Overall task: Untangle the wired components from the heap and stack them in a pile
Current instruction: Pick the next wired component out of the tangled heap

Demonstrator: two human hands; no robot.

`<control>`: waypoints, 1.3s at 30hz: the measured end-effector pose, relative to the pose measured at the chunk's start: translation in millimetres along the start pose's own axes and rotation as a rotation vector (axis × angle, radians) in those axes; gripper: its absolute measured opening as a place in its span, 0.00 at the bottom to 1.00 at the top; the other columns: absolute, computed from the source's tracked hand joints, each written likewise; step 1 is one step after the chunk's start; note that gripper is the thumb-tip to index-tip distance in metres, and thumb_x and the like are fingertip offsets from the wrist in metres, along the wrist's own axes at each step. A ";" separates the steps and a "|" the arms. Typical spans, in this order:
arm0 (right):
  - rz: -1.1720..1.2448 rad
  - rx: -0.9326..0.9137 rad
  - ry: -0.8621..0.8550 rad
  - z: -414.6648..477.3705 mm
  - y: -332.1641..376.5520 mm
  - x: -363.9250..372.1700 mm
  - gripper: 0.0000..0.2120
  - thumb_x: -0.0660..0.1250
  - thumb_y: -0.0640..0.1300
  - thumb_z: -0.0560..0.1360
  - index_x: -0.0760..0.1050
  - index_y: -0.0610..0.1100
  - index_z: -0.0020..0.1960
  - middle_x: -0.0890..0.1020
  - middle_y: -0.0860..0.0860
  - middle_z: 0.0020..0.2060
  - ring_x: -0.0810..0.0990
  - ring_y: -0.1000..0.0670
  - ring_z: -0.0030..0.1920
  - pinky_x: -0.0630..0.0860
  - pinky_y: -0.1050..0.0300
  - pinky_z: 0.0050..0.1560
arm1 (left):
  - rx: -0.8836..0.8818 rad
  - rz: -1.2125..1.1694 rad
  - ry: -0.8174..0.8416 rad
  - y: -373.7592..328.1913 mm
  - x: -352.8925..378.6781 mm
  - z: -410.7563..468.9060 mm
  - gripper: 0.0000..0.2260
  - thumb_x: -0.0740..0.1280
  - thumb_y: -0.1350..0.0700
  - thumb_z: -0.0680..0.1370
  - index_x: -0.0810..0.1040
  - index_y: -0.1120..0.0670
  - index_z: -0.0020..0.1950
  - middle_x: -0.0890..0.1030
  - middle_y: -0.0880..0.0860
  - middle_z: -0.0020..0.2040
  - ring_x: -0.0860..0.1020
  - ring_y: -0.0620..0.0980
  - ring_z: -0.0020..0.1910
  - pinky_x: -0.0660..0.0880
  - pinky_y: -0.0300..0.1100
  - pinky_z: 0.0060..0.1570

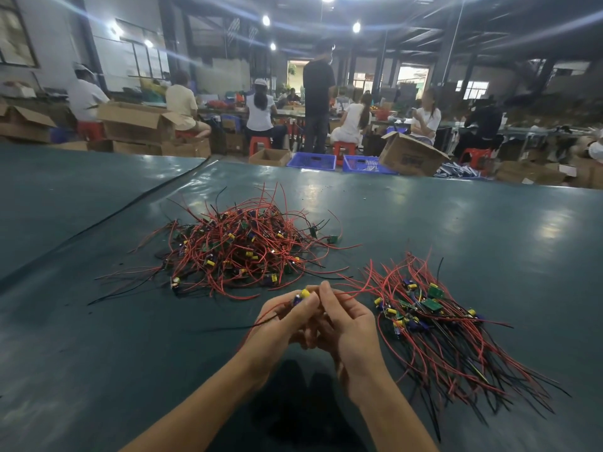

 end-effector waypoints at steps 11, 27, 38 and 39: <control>0.200 0.077 -0.285 11.8 1.7 -49.6 0.14 0.64 0.47 0.79 0.82 0.42 0.40 0.75 0.53 0.26 0.62 0.58 0.20 0.59 0.67 0.19 | 0.190 0.224 -0.116 -11.1 -15.7 7.5 0.24 0.60 0.44 0.77 0.69 0.50 0.22 0.71 0.50 0.21 0.70 0.48 0.24 0.70 0.38 0.32; -0.078 0.004 -0.058 3.8 -14.3 0.6 0.11 0.70 0.50 0.73 0.85 0.48 0.35 0.83 0.49 0.31 0.80 0.53 0.31 0.76 0.61 0.32 | 0.162 0.175 -0.110 3.4 -21.4 12.6 0.19 0.63 0.41 0.75 0.80 0.54 0.34 0.78 0.51 0.29 0.76 0.46 0.29 0.72 0.36 0.30; 0.189 0.023 -0.491 17.3 -4.0 -82.3 0.08 0.71 0.45 0.75 0.84 0.43 0.40 0.68 0.54 0.20 0.61 0.58 0.18 0.60 0.66 0.17 | 0.146 0.296 -0.001 3.9 -6.7 11.8 0.24 0.61 0.36 0.73 0.72 0.51 0.24 0.74 0.52 0.22 0.72 0.48 0.24 0.70 0.36 0.33; 0.212 -0.003 -0.511 17.8 -0.7 -88.9 0.08 0.71 0.45 0.75 0.83 0.43 0.40 0.68 0.54 0.21 0.61 0.58 0.18 0.60 0.66 0.17 | 0.150 0.284 0.005 2.8 -5.7 11.1 0.24 0.61 0.37 0.73 0.72 0.51 0.24 0.74 0.52 0.22 0.72 0.48 0.24 0.70 0.36 0.33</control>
Point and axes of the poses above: each hand's wrist, its own z-axis towards the middle knuckle, its own x-axis out of the palm, y = z × x, the point moved 9 cm from there along z, towards the middle knuckle
